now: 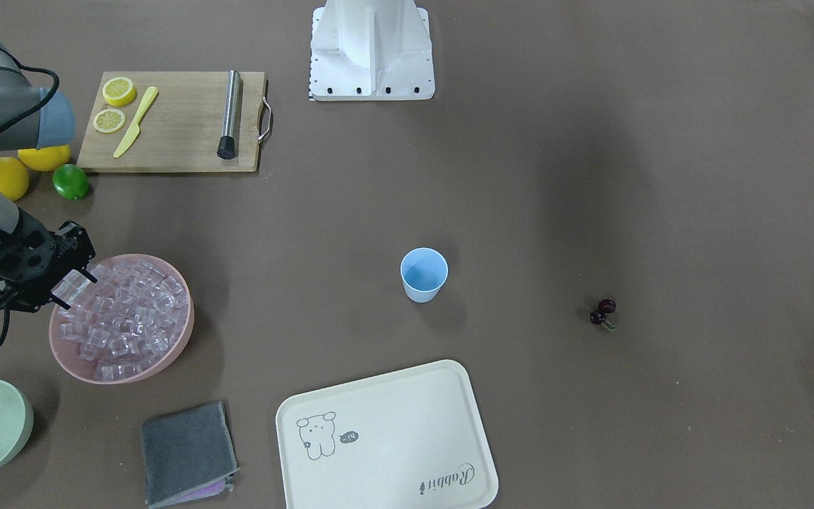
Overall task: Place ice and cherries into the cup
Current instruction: 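Lower the right gripper into the ice and close on a cube, then carry the ice cube with the right gripper over the light-blue cup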
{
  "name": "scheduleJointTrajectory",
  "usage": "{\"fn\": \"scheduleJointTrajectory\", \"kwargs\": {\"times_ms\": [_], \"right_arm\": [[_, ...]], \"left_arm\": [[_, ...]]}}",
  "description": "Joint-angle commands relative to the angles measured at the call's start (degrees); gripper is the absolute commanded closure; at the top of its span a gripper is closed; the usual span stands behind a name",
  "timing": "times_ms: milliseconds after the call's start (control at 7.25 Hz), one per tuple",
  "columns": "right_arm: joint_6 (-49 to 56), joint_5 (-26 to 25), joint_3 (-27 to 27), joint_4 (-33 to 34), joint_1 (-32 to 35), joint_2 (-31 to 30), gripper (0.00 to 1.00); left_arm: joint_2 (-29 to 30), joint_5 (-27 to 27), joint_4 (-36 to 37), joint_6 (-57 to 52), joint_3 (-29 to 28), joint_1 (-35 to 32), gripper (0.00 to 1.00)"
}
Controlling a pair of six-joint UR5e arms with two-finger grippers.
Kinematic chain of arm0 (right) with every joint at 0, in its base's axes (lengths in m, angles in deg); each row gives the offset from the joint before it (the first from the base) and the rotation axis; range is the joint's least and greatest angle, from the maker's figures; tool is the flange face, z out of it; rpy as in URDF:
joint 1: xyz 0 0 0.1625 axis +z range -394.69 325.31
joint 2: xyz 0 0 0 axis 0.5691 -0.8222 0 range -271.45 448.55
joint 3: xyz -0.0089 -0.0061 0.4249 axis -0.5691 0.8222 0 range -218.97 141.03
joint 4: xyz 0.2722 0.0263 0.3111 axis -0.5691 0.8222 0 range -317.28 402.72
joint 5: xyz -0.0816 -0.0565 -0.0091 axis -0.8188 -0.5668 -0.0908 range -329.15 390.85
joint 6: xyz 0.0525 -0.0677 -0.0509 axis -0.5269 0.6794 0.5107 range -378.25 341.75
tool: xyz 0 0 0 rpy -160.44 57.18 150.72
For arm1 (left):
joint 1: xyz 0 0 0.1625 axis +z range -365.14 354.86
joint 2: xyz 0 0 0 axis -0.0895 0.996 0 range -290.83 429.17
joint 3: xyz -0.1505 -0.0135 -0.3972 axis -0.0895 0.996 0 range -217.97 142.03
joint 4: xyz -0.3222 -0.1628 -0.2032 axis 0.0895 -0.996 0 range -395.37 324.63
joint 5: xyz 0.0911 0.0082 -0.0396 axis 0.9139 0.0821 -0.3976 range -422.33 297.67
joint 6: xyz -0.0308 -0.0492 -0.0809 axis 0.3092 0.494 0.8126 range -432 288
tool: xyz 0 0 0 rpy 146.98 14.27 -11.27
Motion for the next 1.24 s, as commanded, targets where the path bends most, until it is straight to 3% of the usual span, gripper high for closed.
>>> {"fn": "scheduleJointTrajectory", "kwargs": {"times_ms": [0,138,552,828,1103], "right_arm": [[-0.3,1.3,-1.0,3.9,1.7,3.3,1.00],[-4.3,0.6,-0.4,7.3,-0.3,7.9,1.00],[-30.1,-5.8,1.4,8.2,-13.2,23.6,1.00],[-43.4,-16.2,13.3,7.5,-23.2,38.9,1.00],[-48.2,-23.5,17.3,2.5,-27.4,41.3,1.00]], "left_arm": [[0.0,0.0,0.0,0.0,0.0,0.0,0.02],[0.0,0.0,0.0,0.0,0.0,0.0,0.02],[-0.1,0.0,0.0,-0.1,-0.2,0.0,0.02],[-0.2,0.0,0.0,-0.2,0.0,0.0,0.02],[-0.1,-0.1,0.0,-0.2,-0.1,0.1,0.02]]}}
